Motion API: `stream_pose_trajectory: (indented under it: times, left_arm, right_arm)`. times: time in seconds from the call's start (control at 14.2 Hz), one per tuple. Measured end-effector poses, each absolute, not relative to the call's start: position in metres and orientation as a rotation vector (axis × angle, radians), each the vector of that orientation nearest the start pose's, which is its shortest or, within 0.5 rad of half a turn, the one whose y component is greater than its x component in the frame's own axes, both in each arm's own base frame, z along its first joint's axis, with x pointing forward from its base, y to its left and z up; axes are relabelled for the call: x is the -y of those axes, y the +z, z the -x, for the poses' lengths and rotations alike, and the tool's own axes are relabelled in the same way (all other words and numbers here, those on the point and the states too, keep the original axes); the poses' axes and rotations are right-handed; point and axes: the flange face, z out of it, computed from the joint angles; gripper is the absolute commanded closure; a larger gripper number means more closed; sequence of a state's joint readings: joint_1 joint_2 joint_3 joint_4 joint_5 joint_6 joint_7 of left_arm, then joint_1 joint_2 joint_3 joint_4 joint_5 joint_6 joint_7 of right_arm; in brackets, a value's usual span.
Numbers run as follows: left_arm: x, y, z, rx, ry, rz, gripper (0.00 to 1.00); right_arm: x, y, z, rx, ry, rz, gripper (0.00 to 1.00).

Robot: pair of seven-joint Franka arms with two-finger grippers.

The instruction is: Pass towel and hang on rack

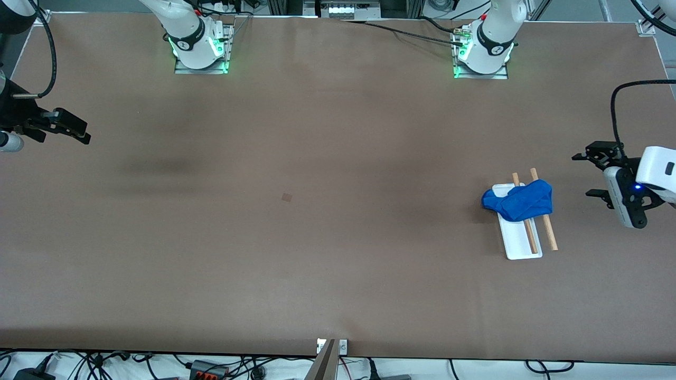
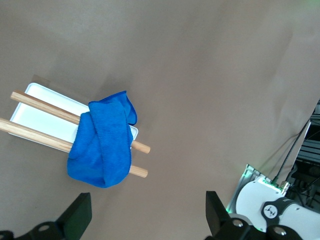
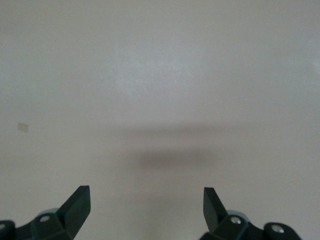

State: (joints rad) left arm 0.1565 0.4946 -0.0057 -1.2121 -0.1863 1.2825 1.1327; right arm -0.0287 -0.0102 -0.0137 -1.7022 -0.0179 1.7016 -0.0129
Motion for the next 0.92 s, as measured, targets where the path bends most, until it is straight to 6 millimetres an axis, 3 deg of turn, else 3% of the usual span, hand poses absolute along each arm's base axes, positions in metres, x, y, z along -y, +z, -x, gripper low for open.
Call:
stream_pose_trajectory:
  times: [0.28,0.56,0.7,0.92]
  left_arm:
    - [-0.074,0.485,-0.643,-1.574,0.407,3.132,0.0]
    - [-0.035,0.541,-0.613,-0.9,0.4,3.248,0.0]
    - [-0.012,0.557,-0.591,-0.738,0.343,3.233,0.0]
    - [0.007,0.561,-0.564,-0.534,0.308,3.21,0.0]
  right_arm:
    - [0.025,0.579,-0.559,-0.043,-0.016,3.159,0.0]
    - [0.026,0.58,-0.559,-0.044,-0.017,3.159,0.0]
    - [0.026,0.58,-0.559,-0.044,-0.018,3.159,0.0]
    - [0.026,0.58,-0.559,-0.044,-0.02,3.159,0.0]
